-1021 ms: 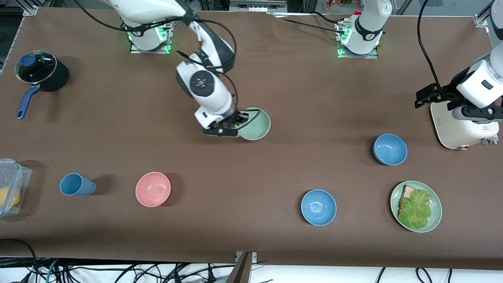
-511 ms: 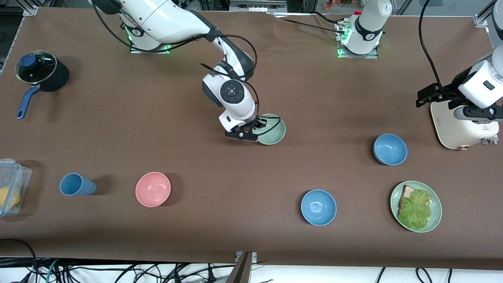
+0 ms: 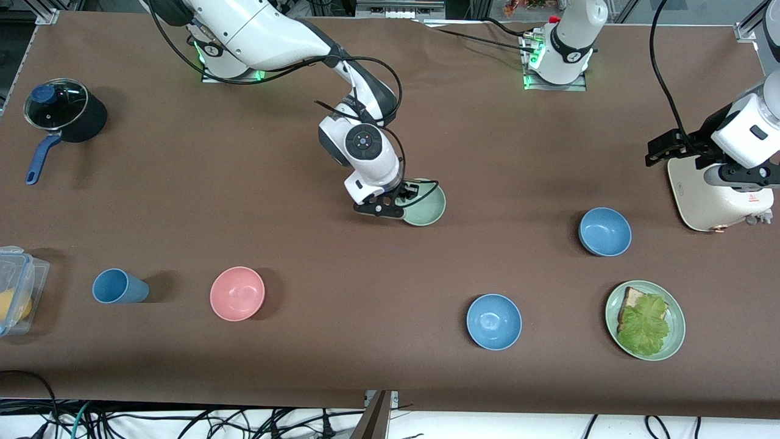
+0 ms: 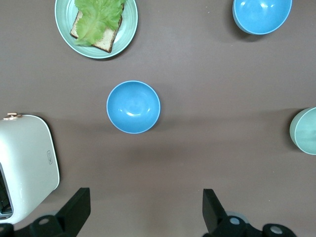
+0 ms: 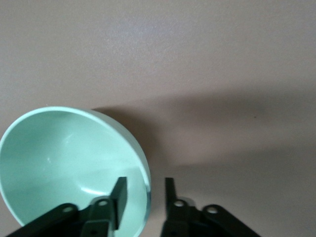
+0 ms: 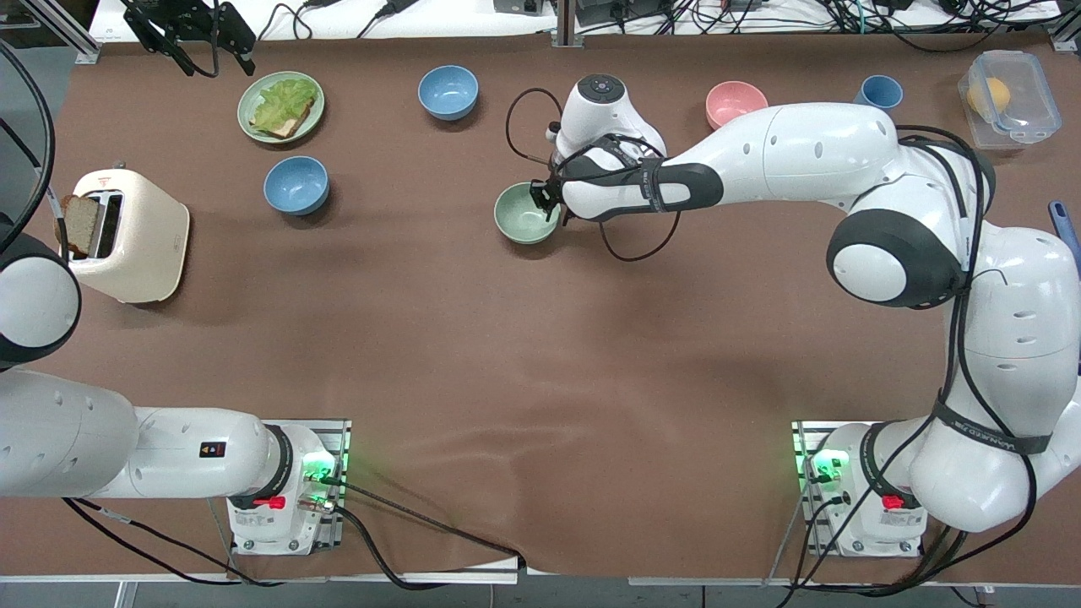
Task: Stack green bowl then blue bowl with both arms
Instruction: 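Slide the green bowl with the right gripper toward the table middle, then open the right gripper and draw the right arm back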
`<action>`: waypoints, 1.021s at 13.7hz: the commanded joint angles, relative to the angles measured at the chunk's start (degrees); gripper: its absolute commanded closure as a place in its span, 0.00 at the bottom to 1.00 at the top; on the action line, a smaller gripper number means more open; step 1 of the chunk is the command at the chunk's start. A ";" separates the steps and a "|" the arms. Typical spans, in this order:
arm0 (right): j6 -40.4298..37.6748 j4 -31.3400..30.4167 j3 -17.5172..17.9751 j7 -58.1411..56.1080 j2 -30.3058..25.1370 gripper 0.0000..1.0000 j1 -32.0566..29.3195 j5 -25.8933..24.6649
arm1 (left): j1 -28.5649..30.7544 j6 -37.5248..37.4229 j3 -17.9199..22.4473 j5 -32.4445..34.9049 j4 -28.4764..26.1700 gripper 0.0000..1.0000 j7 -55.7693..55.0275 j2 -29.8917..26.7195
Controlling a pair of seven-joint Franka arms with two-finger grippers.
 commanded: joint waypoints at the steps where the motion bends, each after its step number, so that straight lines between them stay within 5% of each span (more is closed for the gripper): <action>1: -0.78 1.57 -1.08 -0.09 -0.11 0.28 0.26 -1.37 | 0.29 -1.08 -0.19 0.01 1.06 0.00 -0.29 0.42; 3: -6.37 1.74 -3.01 -0.45 -4.14 0.01 -0.44 -1.38 | 0.29 -1.08 -0.19 0.01 1.06 0.00 -0.38 0.42; 9: -22.74 2.27 -7.58 -16.17 -14.34 0.01 -9.64 -1.29 | 0.29 -2.13 -0.19 0.01 1.15 0.00 -0.29 0.42; 14: -25.90 -0.70 -8.90 -24.33 -24.52 0.01 -16.43 0.03 | 0.38 -4.94 -0.19 -1.39 0.54 0.00 0.06 3.22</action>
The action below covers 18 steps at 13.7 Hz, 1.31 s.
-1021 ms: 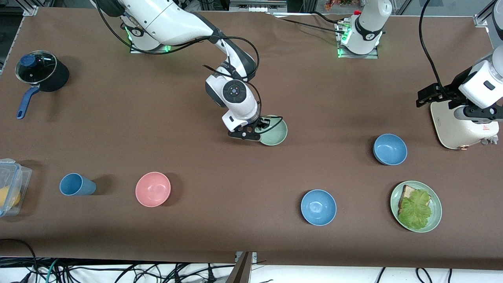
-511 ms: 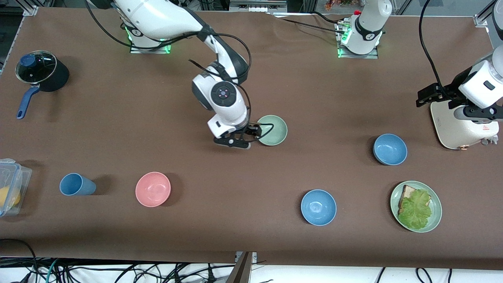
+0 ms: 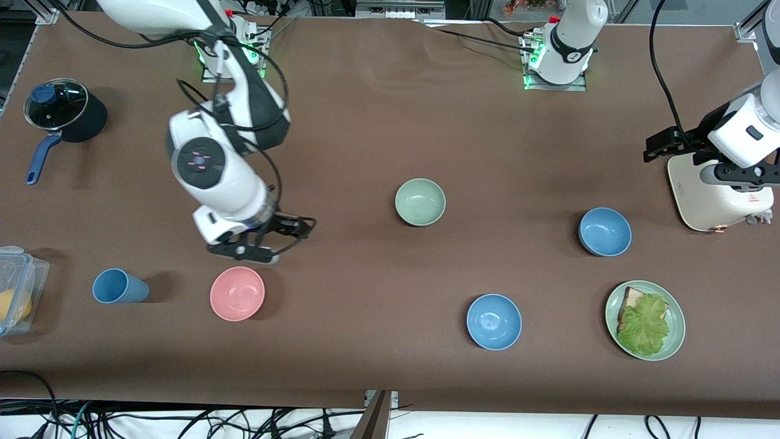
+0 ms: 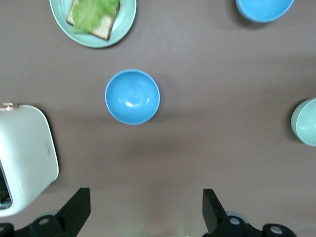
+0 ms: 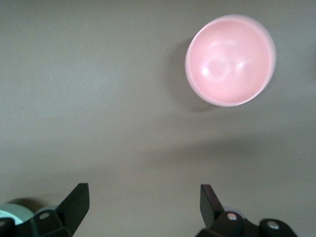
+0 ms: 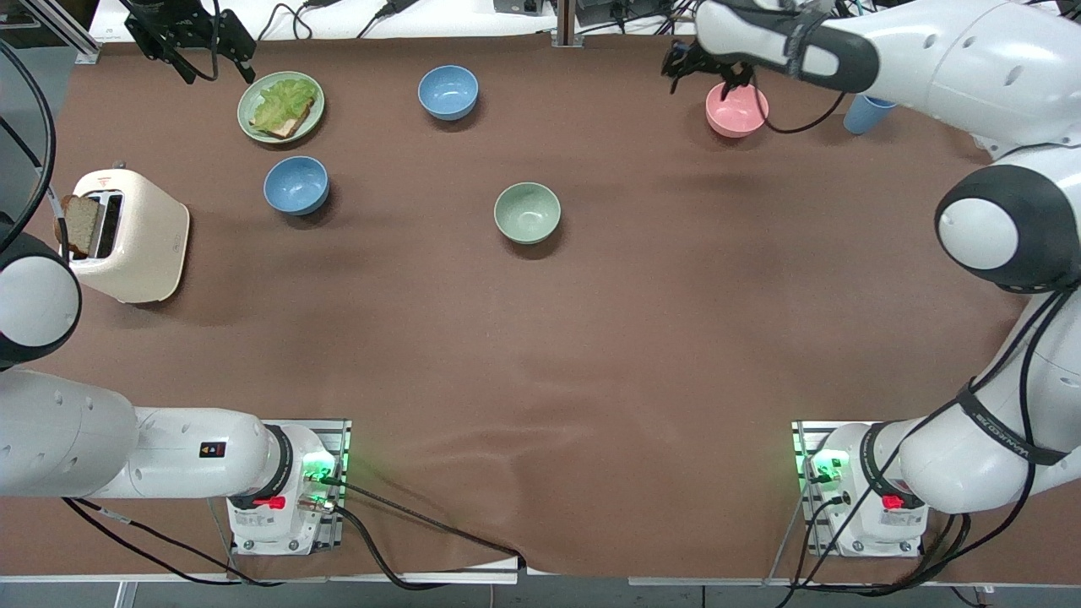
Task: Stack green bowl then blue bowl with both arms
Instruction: 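Open the right gripper and draw the right arm back, then move the left gripper down to the blue bowl beside the toaster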
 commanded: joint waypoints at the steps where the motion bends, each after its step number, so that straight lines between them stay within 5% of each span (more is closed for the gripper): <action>1: -6.24 -4.23 -0.80 -6.58 -9.31 0.01 -1.86 2.65 | 0.37 -1.60 -0.18 -1.37 0.60 0.00 0.07 3.59; 4: -14.34 -4.23 -7.02 -17.74 -14.86 0.01 -3.63 8.55 | 0.72 0.59 -0.09 -1.28 0.86 0.00 0.77 7.72; 8: -20.24 -3.97 -11.09 -23.84 -19.26 0.01 -3.98 8.56 | 3.00 7.79 -0.09 -0.58 -0.02 0.00 1.38 12.03; 12: -24.11 -4.32 -8.20 -28.67 -21.73 0.01 -11.26 7.94 | 4.58 17.71 0.00 1.17 -5.10 0.00 7.09 13.53; 18: -24.64 -6.34 -8.02 -28.86 -23.84 0.01 -11.27 4.08 | 7.49 40.73 -0.09 2.23 -19.76 0.00 11.41 15.03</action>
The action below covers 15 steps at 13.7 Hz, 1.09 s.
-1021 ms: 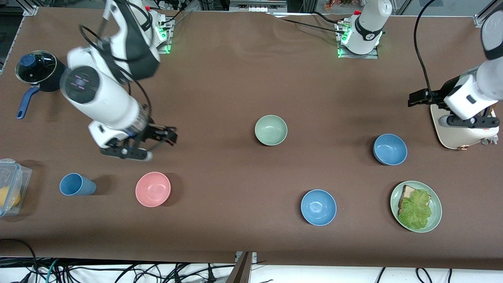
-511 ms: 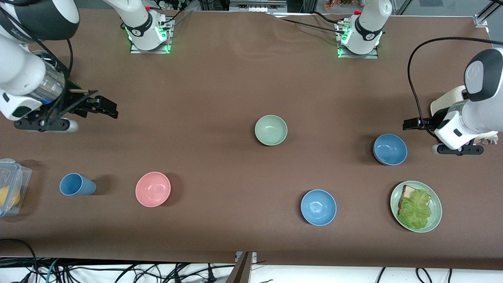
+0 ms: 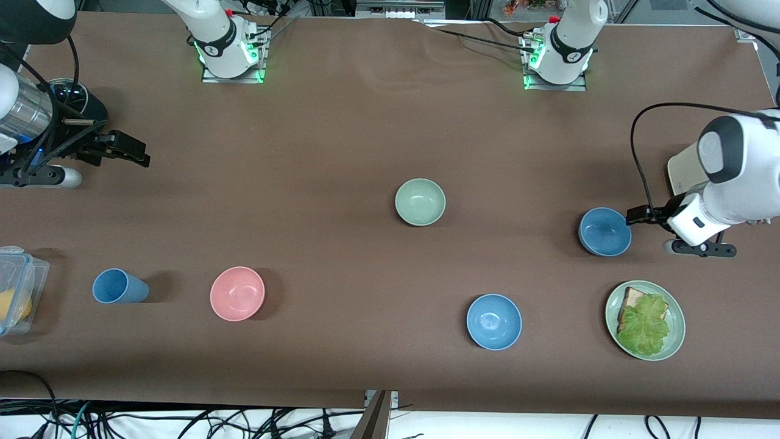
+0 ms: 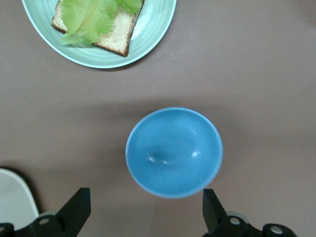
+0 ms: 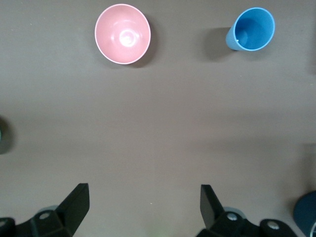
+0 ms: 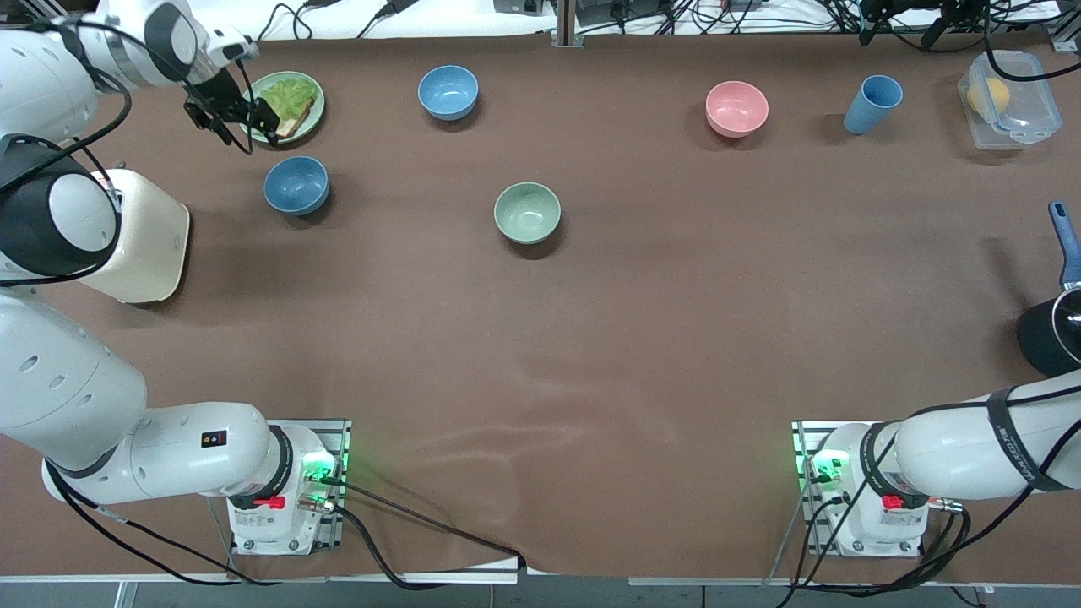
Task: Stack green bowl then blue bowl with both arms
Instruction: 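Move the left gripper down to the blue bowl beside the toaster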
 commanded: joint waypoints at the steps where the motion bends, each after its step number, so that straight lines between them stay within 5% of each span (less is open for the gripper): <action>1: -0.89 -1.63 1.05 -0.12 -1.67 0.01 -0.62 -1.51 | 0.02 9.35 -0.16 1.36 -7.26 0.00 1.01 -0.97; 15: 0.07 2.06 -1.59 0.31 0.79 0.01 -1.06 1.48 | 2.13 19.40 -0.15 1.45 -7.90 0.00 5.23 6.59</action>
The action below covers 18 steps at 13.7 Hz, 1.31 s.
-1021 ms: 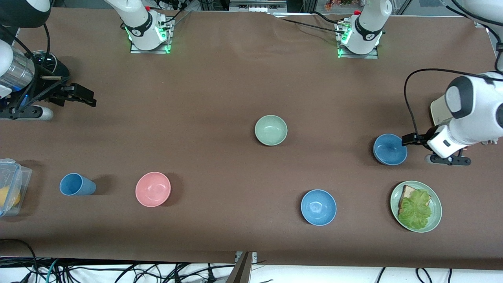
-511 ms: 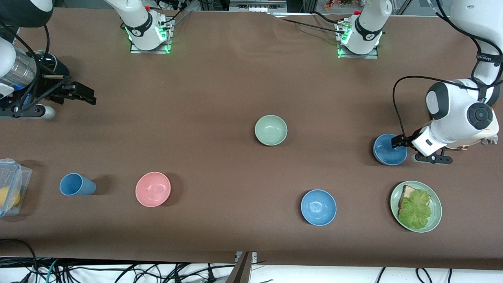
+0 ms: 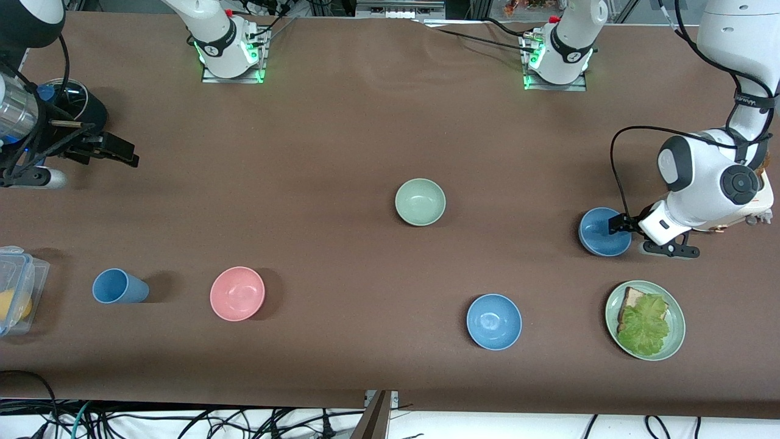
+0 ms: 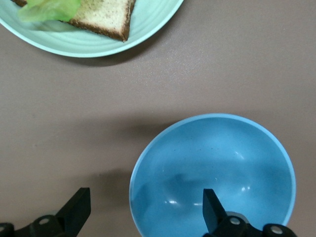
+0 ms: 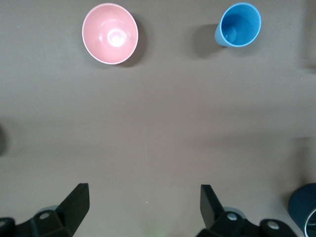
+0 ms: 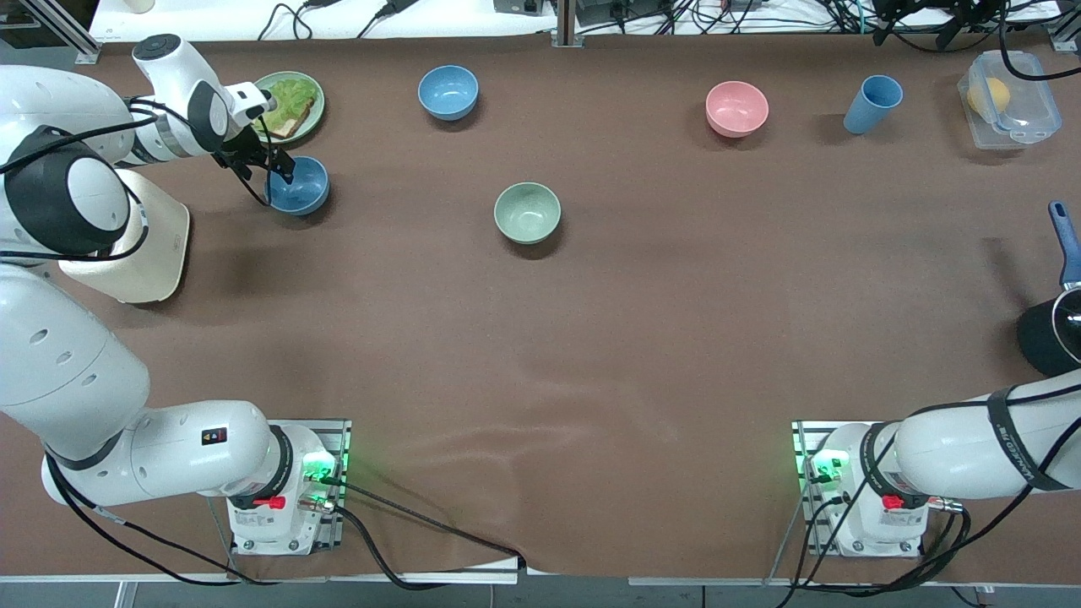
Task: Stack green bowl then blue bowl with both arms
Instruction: 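Move the left gripper down to the blue bowl beside the toaster, then close the left gripper on the blue bowl rim and lift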
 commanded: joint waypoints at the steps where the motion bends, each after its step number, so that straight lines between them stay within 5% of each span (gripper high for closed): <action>1: 1.73 1.00 -0.08 0.19 0.22 0.01 -0.20 0.72 | 0.22 1.69 -0.12 1.33 -0.26 0.00 0.84 0.43; 4: 3.67 1.00 0.62 0.19 0.14 0.01 0.51 0.36 | 0.40 1.78 -0.12 1.33 -0.35 0.00 0.84 0.69; 5: 3.76 0.82 0.62 0.10 0.14 0.01 0.51 0.10 | 0.40 1.78 -0.12 1.33 -0.35 0.07 0.84 0.69; 7: 3.76 0.38 0.45 0.19 0.14 0.01 0.42 -1.13 | 0.40 1.69 -0.12 1.33 -0.35 0.62 0.84 0.69; 9: 4.29 0.38 0.45 0.19 0.14 0.01 0.42 -1.75 | 0.40 1.69 -0.12 1.33 -0.35 1.00 0.84 0.69; 18: 4.20 0.47 0.54 0.19 0.14 0.01 0.42 -1.49 | 0.49 -1.89 -0.30 1.24 0.52 1.00 0.67 -0.88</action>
